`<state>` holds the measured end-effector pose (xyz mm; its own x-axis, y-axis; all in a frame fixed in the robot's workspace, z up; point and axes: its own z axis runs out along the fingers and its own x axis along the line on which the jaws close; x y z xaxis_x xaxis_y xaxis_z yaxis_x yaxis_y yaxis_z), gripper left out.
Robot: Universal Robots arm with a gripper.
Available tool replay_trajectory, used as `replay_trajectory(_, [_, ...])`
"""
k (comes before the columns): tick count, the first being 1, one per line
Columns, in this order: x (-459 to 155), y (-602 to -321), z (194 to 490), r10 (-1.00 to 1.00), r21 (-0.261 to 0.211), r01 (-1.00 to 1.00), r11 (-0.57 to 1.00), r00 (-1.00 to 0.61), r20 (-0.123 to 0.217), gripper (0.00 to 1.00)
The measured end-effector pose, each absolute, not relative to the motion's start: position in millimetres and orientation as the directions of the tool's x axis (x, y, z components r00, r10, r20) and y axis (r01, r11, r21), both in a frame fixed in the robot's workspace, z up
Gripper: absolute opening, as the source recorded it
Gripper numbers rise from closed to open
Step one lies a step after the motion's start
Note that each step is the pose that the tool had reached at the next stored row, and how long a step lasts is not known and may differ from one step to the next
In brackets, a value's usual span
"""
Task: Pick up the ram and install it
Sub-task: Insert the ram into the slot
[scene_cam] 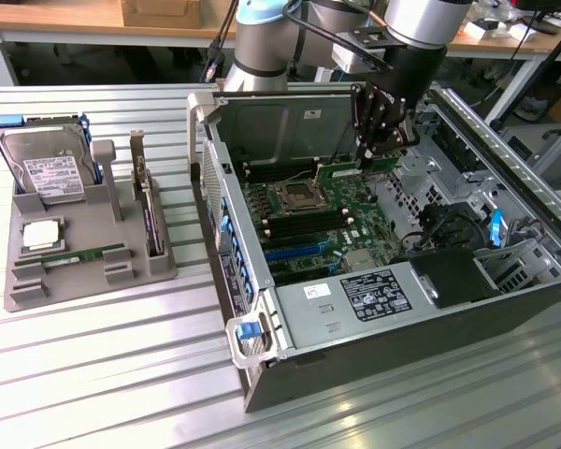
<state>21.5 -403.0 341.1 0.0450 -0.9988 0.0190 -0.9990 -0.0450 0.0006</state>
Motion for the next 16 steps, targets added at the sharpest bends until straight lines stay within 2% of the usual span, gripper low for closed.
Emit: replay_trajectory(16, [21.5, -403.0, 335.3, -0.999, 0.001, -0.999, -0.045, 0.045, 0.019, 0.12])
